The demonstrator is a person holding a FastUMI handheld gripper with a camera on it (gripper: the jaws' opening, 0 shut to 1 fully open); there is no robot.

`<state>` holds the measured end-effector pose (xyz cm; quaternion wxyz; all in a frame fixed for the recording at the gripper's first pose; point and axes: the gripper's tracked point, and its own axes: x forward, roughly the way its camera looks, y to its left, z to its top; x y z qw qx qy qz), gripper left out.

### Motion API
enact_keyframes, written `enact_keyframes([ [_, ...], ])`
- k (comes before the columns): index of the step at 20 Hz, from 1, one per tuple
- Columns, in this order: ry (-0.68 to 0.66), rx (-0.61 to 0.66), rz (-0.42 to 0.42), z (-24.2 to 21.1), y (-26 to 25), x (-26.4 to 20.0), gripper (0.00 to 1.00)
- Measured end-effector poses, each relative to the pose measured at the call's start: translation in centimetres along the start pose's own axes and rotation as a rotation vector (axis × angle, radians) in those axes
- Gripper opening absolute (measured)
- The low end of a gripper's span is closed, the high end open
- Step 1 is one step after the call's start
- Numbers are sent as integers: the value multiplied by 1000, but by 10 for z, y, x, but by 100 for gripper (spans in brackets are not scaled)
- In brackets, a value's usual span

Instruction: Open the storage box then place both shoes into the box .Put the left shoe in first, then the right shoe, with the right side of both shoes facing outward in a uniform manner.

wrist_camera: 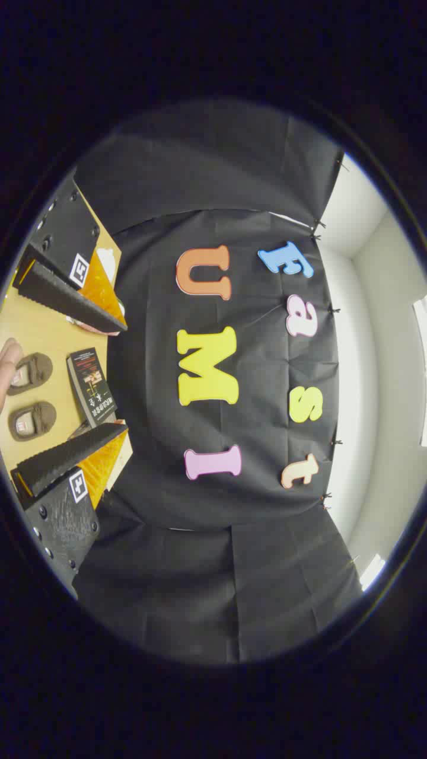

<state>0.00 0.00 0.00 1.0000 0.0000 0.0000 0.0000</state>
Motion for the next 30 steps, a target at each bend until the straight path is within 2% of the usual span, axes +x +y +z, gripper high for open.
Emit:
enact_keyframes([
  [16, 61, -48, 49, -21, 13, 24, 95],
  [22, 170, -53, 128, -72, 49, 45, 95],
  [30, 390, -87, 287, -168, 124, 77, 95],
])
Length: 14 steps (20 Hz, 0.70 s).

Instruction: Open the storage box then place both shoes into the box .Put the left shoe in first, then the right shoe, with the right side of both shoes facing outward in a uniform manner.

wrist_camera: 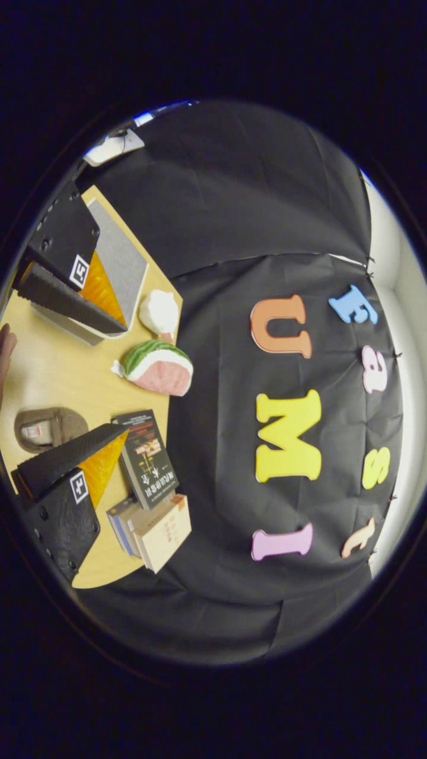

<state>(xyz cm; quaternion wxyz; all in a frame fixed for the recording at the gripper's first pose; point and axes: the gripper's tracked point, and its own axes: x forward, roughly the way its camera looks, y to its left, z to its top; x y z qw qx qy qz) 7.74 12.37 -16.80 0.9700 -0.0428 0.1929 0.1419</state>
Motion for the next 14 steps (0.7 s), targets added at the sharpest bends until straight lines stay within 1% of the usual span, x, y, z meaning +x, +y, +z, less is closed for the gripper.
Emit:
enact_keyframes([
  [1, 24, -6, 20, -9, 9, 9, 95],
  [3, 94, 6, 93, -27, 32, 29, 95],
  [4, 128, 15, 114, -35, 40, 38, 96],
  [9, 263, 154, 221, -65, 74, 63, 96],
  [14, 359, 211, 222, -90, 77, 84, 96],
])
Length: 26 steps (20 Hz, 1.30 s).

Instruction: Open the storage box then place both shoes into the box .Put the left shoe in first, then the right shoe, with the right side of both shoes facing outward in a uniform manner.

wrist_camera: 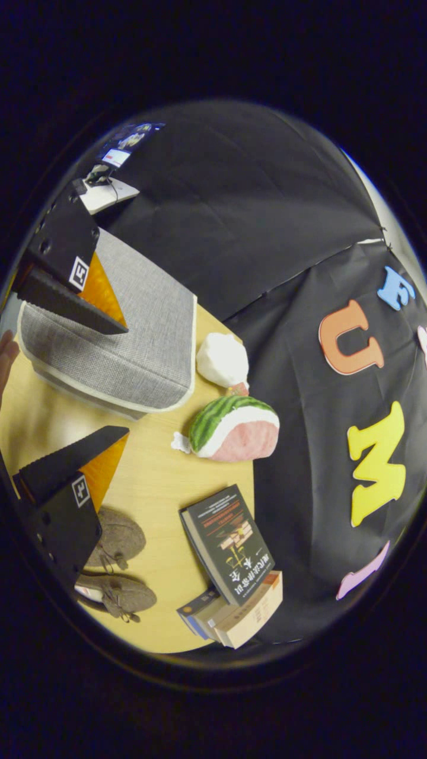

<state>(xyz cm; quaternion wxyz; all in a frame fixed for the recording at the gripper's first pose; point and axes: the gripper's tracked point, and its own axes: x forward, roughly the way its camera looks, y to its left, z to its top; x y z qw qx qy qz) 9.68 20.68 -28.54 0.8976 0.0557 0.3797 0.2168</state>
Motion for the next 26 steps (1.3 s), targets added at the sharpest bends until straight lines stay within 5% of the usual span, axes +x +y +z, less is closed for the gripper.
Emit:
enact_keyframes([
  [14, 170, 314, 202, -25, 16, 35, 98],
  [19, 158, 220, 161, -20, 27, 25, 50],
  [25, 155, 230, 115, -15, 25, 14, 21],
  [26, 155, 240, 112, -12, 26, 11, 10],
])
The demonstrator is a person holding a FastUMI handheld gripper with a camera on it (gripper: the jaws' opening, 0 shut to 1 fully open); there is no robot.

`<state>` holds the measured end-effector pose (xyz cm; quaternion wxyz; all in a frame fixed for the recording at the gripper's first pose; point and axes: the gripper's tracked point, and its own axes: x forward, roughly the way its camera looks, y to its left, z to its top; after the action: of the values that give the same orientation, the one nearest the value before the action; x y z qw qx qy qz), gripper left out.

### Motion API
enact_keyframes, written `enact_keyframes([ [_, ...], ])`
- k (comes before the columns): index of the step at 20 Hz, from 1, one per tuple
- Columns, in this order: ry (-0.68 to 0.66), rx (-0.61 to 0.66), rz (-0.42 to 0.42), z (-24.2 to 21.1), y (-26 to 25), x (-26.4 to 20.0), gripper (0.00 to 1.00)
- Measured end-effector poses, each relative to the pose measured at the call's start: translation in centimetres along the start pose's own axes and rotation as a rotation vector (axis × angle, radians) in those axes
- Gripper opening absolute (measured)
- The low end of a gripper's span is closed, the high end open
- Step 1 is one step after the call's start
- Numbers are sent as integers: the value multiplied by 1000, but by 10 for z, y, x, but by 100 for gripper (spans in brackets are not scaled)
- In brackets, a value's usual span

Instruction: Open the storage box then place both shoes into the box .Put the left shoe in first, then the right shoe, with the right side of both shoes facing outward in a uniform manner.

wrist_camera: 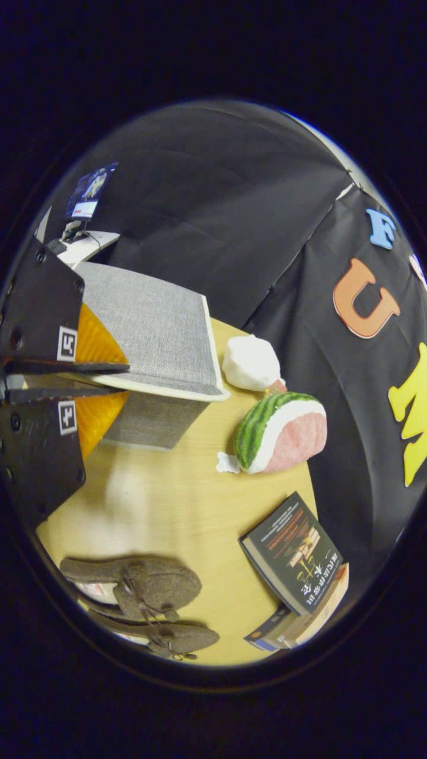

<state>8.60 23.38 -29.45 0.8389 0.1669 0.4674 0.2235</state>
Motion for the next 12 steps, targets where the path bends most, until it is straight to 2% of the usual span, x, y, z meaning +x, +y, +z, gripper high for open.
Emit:
enact_keyframes([
  [1, 2, 13, -4, 2, 1, -4, 8],
  [2, 14, 19, -8, 1, 2, -4, 1],
  [7, 7, 67, 20, 12, 21, -22, 1],
  [12, -25, 55, 79, 28, 70, -44, 1],
])
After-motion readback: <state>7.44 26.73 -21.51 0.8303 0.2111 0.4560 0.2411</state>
